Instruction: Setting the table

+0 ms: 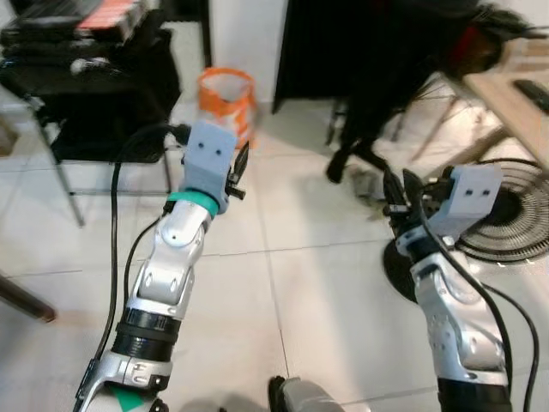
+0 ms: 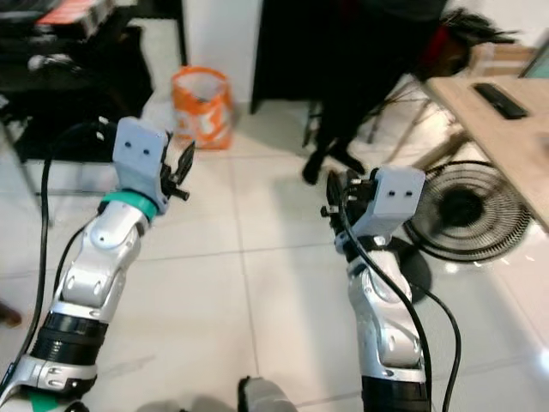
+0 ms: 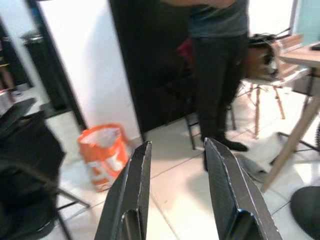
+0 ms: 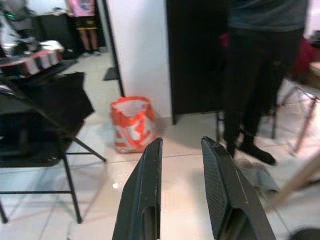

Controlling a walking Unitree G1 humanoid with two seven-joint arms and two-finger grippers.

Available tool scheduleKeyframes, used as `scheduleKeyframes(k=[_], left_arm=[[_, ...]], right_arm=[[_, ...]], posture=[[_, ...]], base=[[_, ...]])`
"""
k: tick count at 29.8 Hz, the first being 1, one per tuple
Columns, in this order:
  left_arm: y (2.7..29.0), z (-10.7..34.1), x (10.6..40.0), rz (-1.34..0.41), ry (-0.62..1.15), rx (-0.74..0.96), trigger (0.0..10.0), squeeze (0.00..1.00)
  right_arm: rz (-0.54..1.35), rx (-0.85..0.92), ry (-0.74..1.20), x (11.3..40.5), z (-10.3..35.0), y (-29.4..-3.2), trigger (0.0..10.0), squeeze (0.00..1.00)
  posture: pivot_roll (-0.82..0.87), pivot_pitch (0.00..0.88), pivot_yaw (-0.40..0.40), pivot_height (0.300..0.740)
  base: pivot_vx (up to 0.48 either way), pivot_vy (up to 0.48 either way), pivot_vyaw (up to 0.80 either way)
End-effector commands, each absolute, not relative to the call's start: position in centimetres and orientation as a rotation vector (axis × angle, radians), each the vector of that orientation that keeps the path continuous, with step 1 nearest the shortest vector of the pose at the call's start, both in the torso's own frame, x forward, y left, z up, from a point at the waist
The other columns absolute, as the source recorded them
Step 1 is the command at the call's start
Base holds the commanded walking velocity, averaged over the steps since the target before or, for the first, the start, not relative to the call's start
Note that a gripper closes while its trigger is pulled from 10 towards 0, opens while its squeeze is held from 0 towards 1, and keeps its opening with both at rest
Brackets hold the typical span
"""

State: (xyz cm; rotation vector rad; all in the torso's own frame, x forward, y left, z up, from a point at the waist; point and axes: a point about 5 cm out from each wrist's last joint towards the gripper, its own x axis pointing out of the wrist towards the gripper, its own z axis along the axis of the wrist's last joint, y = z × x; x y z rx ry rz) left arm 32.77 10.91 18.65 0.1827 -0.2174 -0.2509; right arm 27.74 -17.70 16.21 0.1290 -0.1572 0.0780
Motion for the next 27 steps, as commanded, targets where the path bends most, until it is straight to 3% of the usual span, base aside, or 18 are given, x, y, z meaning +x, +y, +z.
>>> scheduleKeyframes(k=[1,27], left_arm=[[10.94,18.04,32.73,-0.253,-0.195,0.177,10.0,0.0],[10.76,17.71,32.61,-0.253,-0.186,0.176,10.0,0.0]], right_arm=[[0.07,0.124,-0.138,27.69,15.84,-17.87,10.0,0.0],[0.073,0.118,-0.13,27.49,15.75,-17.85,10.0,0.0]], posture=[[0.01,0.0,0.022,0.74],[0.0,0.0,0.015,0.74]], base=[[0.0,0.0,-0.8],[0.0,0.0,-0.8]])
